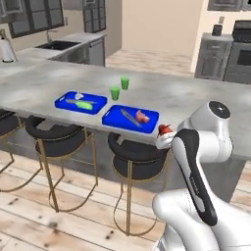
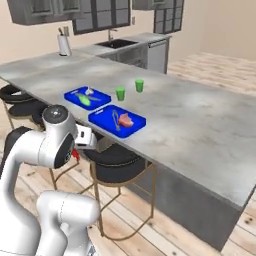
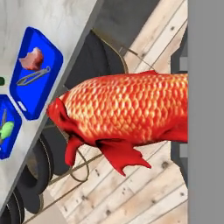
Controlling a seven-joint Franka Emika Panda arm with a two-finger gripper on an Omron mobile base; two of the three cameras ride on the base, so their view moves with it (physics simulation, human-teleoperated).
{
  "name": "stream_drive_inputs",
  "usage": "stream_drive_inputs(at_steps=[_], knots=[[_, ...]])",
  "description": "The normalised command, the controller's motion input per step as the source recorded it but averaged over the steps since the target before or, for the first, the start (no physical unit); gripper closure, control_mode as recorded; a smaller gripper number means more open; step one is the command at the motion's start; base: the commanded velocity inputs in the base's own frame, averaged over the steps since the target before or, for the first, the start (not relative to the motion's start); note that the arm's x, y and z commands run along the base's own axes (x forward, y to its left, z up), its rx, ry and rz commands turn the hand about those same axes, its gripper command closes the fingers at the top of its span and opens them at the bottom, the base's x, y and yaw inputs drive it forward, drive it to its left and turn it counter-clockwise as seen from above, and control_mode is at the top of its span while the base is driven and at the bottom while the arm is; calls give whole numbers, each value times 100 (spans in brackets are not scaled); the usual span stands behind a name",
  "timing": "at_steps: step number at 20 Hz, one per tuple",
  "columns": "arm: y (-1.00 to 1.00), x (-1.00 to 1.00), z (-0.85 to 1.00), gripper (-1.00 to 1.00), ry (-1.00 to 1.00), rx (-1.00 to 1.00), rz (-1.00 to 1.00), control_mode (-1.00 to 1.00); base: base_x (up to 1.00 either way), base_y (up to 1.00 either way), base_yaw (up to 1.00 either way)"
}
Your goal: Gather the garlic and corn from the fridge and place them on a tray on the dining counter. Then gather the steak and fish from the fridge and place them on the other tray.
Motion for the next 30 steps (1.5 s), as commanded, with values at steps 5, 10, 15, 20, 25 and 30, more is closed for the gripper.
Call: stream_drive_inputs(at_steps=[5, 10, 15, 20, 25, 30], knots=[[0, 0, 0, 100, 0, 0, 0, 100, 0, 97, -59], [0, 0, 0, 100, 0, 0, 0, 100, -1, 93, -62], [0, 0, 0, 100, 0, 0, 0, 100, -32, 100, -48], [0, 0, 0, 100, 0, 0, 0, 100, -30, 89, -43], [0, 0, 0, 100, 0, 0, 0, 100, 73, 33, -9], [0, 0, 0, 100, 0, 0, 0, 100, 43, 12, 4]])
